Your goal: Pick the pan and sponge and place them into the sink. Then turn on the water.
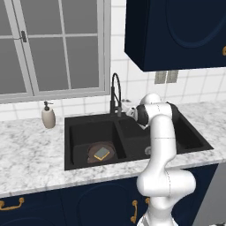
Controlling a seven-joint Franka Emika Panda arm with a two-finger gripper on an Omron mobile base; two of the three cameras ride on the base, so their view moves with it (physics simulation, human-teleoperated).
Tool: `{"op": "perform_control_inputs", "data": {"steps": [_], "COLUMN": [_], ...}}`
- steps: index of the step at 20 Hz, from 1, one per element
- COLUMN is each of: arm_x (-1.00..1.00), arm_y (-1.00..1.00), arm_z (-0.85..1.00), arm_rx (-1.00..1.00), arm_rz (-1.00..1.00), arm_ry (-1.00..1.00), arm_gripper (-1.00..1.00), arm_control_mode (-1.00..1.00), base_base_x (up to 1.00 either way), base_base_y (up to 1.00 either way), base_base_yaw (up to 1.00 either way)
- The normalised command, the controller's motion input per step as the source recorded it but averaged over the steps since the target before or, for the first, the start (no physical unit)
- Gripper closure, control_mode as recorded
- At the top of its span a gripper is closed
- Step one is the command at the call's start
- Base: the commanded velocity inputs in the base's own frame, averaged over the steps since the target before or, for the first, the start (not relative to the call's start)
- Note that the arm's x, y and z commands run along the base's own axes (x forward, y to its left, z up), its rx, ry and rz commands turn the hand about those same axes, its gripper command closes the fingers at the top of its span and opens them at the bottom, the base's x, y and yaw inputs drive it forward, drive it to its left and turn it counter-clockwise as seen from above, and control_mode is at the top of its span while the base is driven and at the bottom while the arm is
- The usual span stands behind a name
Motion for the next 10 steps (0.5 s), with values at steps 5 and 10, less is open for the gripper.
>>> {"op": "perform_control_inputs", "data": {"steps": [5,10], "arm_x": [0.23,0.17], "arm_y": [-1.00,-1.00], "arm_z": [-0.97,-0.83], "arm_rx": [0.01,0.03], "arm_rz": [-0.10,-0.10], "arm_ry": [0.12,0.10], "arm_gripper": [1.00,1.00], "arm_control_mode": [-1.00,-1.00], "base_base_x": [0.00,0.00], "base_base_y": [0.00,0.00], "base_base_yaw": [0.00,0.00]}}
